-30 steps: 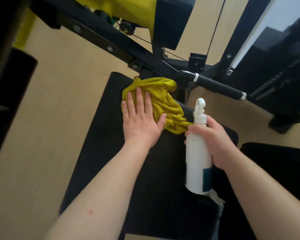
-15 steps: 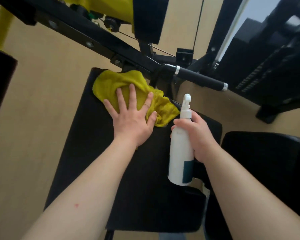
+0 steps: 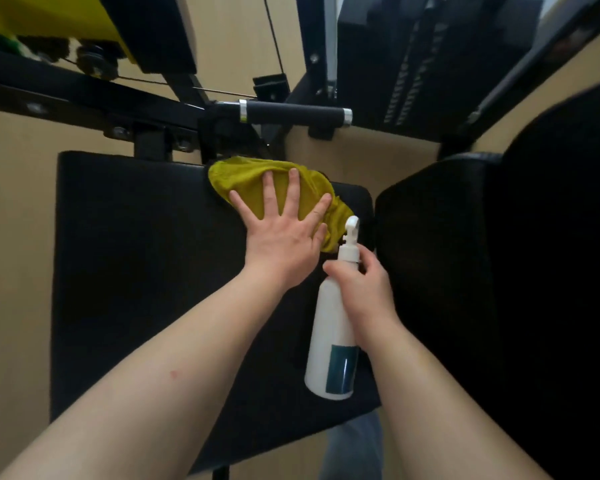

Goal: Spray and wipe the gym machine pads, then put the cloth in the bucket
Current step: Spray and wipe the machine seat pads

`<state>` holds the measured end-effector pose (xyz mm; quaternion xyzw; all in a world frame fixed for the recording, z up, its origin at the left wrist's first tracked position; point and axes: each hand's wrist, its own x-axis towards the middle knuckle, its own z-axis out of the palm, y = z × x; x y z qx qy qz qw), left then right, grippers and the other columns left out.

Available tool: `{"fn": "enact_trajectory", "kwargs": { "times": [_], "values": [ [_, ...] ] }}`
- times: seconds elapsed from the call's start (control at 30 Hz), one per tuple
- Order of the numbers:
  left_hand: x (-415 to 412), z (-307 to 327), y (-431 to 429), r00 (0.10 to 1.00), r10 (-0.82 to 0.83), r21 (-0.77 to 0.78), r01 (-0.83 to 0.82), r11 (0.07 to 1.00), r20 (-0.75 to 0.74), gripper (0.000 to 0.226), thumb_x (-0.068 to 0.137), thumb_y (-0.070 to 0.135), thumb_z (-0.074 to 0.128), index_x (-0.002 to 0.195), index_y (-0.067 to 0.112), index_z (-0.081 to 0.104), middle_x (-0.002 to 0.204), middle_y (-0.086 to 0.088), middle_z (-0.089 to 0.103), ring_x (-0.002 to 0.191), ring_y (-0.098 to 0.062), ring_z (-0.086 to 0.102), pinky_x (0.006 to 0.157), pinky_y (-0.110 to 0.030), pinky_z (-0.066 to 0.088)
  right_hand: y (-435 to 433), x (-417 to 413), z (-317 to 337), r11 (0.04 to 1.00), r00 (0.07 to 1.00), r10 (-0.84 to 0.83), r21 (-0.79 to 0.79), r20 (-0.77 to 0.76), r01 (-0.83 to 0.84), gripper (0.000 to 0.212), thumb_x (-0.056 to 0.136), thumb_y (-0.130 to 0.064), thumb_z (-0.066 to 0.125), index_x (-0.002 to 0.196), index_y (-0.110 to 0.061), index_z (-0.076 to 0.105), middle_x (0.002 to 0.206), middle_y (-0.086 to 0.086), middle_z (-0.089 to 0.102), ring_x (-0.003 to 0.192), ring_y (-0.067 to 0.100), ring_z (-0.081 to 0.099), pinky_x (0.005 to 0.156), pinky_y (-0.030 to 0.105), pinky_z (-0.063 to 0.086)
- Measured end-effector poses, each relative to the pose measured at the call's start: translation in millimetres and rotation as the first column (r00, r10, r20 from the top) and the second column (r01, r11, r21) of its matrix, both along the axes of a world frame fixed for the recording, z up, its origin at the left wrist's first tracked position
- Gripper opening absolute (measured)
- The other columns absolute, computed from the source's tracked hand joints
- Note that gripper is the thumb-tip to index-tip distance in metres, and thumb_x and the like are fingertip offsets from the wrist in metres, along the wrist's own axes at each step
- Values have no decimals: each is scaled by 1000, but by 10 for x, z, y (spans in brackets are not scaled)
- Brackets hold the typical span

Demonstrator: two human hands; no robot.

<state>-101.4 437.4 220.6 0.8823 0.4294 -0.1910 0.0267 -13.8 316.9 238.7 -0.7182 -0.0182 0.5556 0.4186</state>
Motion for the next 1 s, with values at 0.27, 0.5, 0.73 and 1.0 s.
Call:
{"fn": "enact_trajectory", "kwargs": {
  "times": [0.27, 0.5, 0.73, 1.0],
  "values": [
    [350, -81, 51, 979, -206, -93, 205, 974, 6, 55, 104, 62, 8, 158, 55, 4, 172, -3, -13, 154, -42, -19, 111, -77, -12, -237, -37, 107, 1000, 1000, 7, -26, -21, -8, 53, 88, -30, 76, 136, -40, 54, 109, -6, 68, 99, 19, 68, 93, 48, 59],
    [-501, 274, -595, 978, -206, -241, 192, 951, -33, 53, 103, 62, 3, 155, 55, 7, 170, 5, -21, 152, -35, -30, 115, -71, -16, -310, 17, 310, 1000, 991, -17, -16, -130, 15, 55, 91, -33, 74, 142, -35, 52, 113, 5, 69, 98, 27, 72, 88, 51, 62],
    [-505, 248, -595, 992, -125, -312, 118, 943, -2, 57, 104, 53, 2, 160, 45, -12, 167, 14, -27, 149, -17, -38, 117, -59, -24, -308, 45, 353, 999, 992, 33, 34, -125, -29, 53, 92, -34, 72, 140, -37, 50, 113, 1, 65, 98, 23, 69, 88, 48, 62],
    [217, -8, 29, 919, -388, -196, 368, 909, -71, 63, 100, 70, 11, 158, 52, -7, 169, 4, -23, 154, -29, -26, 116, -68, -16, -435, -16, 160, 994, 996, 60, 94, -62, -54, 70, 87, -35, 77, 150, -39, 47, 118, -11, 66, 105, 12, 65, 95, 40, 57]
  ]
}}
